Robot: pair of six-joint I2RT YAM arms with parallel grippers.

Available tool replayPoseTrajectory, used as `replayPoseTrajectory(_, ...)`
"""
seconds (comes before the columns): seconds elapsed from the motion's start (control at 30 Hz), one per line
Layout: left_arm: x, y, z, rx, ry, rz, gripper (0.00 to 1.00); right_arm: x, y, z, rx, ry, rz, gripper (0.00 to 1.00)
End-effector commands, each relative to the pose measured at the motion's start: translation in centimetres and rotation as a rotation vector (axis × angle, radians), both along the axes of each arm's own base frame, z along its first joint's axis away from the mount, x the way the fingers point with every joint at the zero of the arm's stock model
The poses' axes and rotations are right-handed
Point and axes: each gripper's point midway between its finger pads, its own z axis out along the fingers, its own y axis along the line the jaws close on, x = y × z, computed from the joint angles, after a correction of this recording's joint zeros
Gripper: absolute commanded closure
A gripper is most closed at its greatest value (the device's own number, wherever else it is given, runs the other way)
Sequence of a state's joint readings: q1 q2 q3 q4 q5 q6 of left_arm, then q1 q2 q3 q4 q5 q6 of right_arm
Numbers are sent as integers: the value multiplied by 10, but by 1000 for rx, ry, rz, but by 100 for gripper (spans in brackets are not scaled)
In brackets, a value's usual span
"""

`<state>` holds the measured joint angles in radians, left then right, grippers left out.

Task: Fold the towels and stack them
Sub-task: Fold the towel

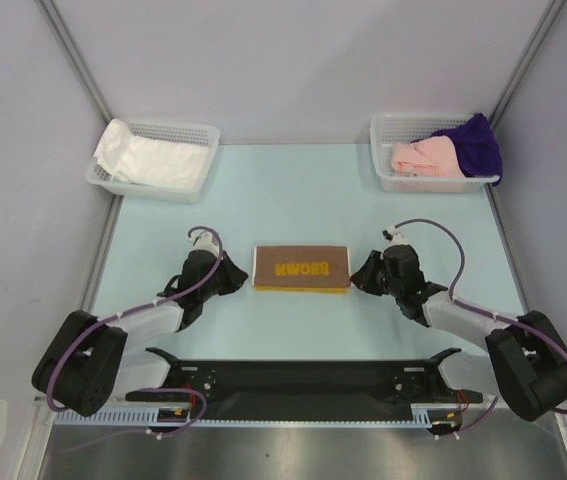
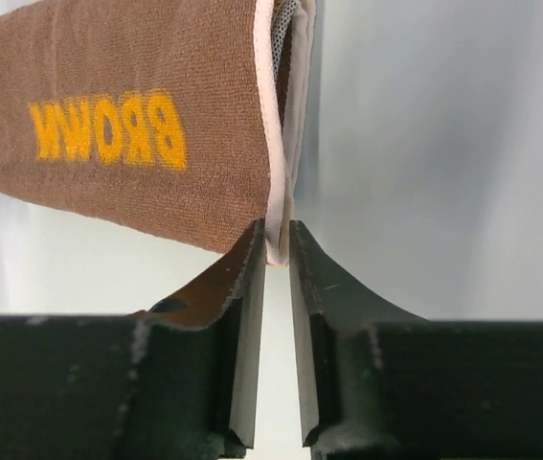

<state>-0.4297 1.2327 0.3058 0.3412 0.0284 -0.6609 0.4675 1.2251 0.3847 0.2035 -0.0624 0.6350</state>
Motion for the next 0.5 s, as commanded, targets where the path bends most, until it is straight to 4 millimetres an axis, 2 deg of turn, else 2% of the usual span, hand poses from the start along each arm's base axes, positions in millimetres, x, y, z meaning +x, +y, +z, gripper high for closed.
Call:
replayPoseTrajectory(0.0, 5, 3, 15, 2, -60, 14, 80, 3, -6, 12, -10, -42, -20, 78)
replayPoseTrajectory(0.1, 5, 3, 22, -1, -71, 12, 78, 4, -5, 20, -3, -51, -16, 70)
replayPoseTrajectory(0.2, 7, 3, 36, -5, -99, 8, 79, 4, -9, 26, -19, -48, -36, 69)
replayPoseTrajectory(0.23, 9, 1, 47, -17, -124, 7, 80, 4, -11, 28, -19, -51, -51, 72)
replayPoseTrajectory(0.27, 8, 1, 49, -18, -122, 6, 80, 2, -12, 28, -22, -39, -52, 76)
replayPoseTrajectory(0.37, 11, -8, 67, -24, -147, -20, 81, 5, -7, 44, 10, -51, -57, 85)
replayPoseTrajectory(0.4, 11, -11, 71, -21, -152, -32, 82, 9, 1, 55, 28, -69, -41, 87)
replayPoseTrajectory(0.47, 12, -25, 80, -33, -164, -71, 82, 11, 10, 63, 34, -69, -34, 89)
